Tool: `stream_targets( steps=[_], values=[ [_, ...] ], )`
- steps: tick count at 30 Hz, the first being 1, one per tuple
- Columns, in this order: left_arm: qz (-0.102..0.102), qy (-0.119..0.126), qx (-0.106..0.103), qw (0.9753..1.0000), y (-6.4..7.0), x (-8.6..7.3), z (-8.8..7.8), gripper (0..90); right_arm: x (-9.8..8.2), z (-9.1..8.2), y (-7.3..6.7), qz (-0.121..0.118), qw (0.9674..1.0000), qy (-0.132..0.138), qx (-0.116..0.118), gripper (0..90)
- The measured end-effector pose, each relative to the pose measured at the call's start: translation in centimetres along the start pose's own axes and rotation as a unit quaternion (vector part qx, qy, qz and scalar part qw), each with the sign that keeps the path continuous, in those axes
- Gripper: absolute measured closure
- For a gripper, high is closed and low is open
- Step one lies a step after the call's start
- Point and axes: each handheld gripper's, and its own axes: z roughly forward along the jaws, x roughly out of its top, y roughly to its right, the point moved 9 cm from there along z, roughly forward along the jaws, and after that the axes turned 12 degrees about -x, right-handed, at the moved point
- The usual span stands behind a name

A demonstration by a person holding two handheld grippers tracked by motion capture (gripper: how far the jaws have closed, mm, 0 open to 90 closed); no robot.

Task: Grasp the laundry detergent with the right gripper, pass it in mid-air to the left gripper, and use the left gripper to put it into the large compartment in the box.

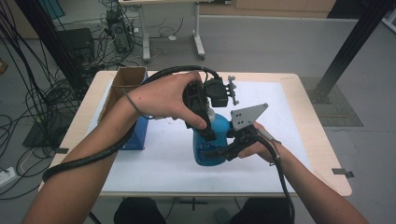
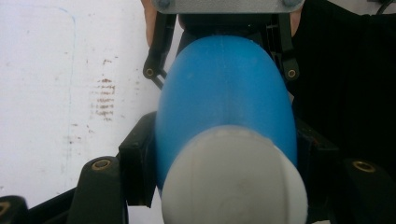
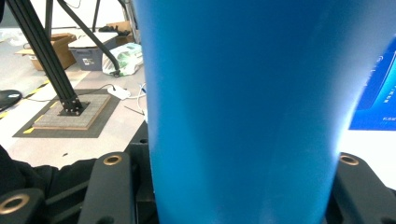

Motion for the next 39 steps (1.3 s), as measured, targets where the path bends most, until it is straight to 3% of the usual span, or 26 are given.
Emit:
stream_targets(
  steps=[39],
  values=[
    [-0.004, -0.001, 0.000, 1.0000, -0.06, -0.02, 0.19, 37.6, -0.15, 0.06, 0.03, 0.001, 1.0000, 0.001, 0.003, 43.4]
  ],
)
